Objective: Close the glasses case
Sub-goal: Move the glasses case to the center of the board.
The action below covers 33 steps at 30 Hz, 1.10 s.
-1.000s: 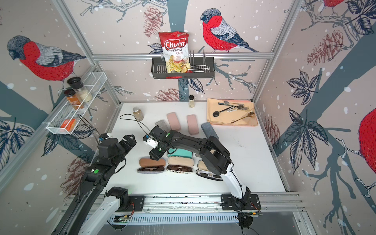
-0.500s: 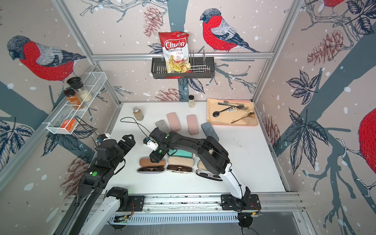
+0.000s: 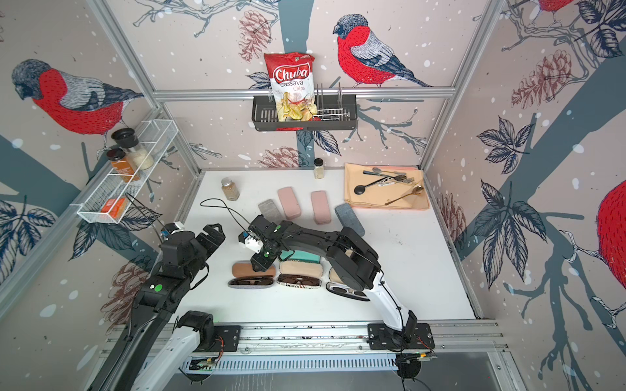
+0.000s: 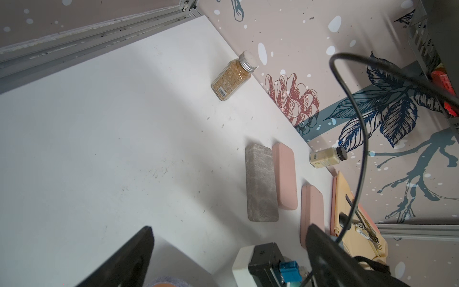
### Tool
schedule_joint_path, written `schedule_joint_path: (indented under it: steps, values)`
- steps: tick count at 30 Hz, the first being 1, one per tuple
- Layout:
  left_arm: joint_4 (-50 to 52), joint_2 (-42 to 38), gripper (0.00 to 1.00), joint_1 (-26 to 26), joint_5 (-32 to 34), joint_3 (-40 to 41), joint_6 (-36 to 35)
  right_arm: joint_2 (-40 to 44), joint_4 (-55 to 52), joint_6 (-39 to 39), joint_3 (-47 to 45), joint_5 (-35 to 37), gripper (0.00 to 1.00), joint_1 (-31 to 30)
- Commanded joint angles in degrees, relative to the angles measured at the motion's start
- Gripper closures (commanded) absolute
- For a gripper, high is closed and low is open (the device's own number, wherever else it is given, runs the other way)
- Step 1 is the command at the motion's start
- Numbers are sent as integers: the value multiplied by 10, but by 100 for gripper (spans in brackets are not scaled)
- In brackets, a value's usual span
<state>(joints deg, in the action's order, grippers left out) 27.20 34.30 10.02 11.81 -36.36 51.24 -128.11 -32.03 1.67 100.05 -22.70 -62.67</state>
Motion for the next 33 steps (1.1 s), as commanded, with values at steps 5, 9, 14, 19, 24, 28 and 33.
schedule_joint_path:
  steps: [5, 9, 14, 19, 24, 28, 33]
  values:
    - [-8, 4, 5, -1, 3, 1, 2, -6, -14, 10, 7, -10, 71, -3]
    - [-12, 5, 5, 0, 2, 0, 2, -13, -23, 10, 18, -9, 81, -3]
    - [-14, 7, 5, 0, 2, 2, 2, -17, -33, 11, 30, -2, 93, -5]
    - [-17, 7, 5, 0, 1, 3, 2, -16, -32, 7, 30, 13, 94, -4]
    - [-21, 13, 5, -1, -2, 2, 0, -13, -33, 4, 41, 33, 95, -3]
    - [-21, 15, 5, 0, -2, 3, -2, -11, -37, 4, 50, 62, 95, -3]
    - [-23, 16, 5, -1, -4, 8, 0, -6, -44, 4, 63, 141, 95, -2]
